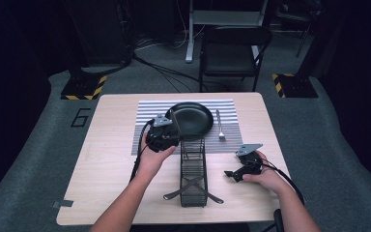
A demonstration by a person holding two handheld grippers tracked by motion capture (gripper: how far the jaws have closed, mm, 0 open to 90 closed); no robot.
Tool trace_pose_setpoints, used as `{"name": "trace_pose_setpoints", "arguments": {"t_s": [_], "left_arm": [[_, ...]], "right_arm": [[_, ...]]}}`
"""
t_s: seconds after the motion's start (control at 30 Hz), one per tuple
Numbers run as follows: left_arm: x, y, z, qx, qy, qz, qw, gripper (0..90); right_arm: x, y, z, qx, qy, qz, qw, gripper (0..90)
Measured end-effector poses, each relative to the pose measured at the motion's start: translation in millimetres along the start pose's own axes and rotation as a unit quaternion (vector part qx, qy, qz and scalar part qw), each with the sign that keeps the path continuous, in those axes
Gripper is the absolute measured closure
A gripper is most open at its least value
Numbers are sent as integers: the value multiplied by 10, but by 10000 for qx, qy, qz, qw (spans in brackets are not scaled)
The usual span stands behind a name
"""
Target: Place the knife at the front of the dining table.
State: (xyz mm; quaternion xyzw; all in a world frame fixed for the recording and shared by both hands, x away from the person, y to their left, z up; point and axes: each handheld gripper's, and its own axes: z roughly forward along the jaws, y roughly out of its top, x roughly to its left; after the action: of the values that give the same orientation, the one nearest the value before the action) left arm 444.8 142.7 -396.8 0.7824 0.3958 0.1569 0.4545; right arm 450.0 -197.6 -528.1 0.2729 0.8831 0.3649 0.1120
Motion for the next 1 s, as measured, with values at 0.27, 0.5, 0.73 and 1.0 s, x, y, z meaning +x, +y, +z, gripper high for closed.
{"name": "trace_pose_setpoints", "arguments": {"t_s": [0.27,0.5,0.73,1.0], "left_arm": [[-27,-10,10,-47,183,141,9997,765],[-95,-16,-6,-119,67,206,9997,796],[-178,-32,36,-304,-247,179,9991,823],[-220,14,38,-167,-238,273,9992,826]], "right_arm": [[-3,1,1,-5,0,-22,10000,0],[1,0,0,1,0,4,10000,0],[-3,1,1,-5,-1,-20,10000,0],[3,2,3,-18,-9,29,10000,0]]}}
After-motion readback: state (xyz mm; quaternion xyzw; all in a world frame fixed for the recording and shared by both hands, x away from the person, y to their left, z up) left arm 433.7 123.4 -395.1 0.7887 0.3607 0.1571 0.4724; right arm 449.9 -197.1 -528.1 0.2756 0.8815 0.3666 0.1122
